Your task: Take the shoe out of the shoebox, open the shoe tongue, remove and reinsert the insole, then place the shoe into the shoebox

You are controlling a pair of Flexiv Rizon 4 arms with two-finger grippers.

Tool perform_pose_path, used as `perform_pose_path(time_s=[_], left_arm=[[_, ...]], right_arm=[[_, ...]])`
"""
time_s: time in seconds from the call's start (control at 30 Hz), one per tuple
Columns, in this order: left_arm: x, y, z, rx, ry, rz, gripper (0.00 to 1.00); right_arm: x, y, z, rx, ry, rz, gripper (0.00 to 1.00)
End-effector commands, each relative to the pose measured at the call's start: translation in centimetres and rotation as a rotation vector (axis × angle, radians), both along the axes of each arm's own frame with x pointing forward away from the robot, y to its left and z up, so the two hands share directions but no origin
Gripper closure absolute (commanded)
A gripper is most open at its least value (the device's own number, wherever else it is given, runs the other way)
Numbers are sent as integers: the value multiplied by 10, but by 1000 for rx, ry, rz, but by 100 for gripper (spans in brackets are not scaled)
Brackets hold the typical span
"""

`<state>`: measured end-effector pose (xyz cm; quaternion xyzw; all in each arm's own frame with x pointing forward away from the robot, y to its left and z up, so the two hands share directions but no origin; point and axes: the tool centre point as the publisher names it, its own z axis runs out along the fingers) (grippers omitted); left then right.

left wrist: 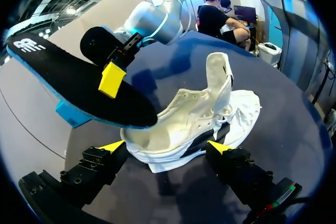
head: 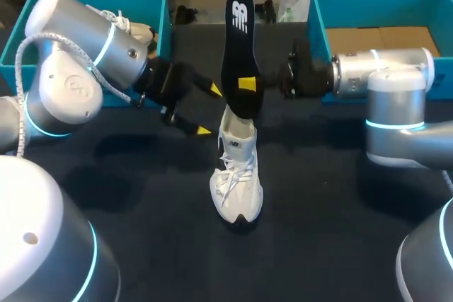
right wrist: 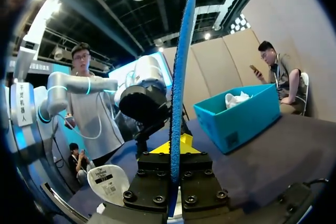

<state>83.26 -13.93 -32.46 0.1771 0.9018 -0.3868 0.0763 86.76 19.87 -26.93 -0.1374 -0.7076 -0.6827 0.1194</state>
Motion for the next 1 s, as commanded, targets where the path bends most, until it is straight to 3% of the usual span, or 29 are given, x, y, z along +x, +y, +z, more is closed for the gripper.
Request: perform_pose_path(time_s=[0.03,0.5,1.0], left_arm=[[3,-6,-9,10,6,10,0],[11,-2,-13,9,27,30,0],[13,1,-12,1,47,19,0]], right_arm=[[-6,0,-4,17,2,-6,100],[-6,0,-4,17,2,-6,100],[3,18,-22,5,-5,-12,100]])
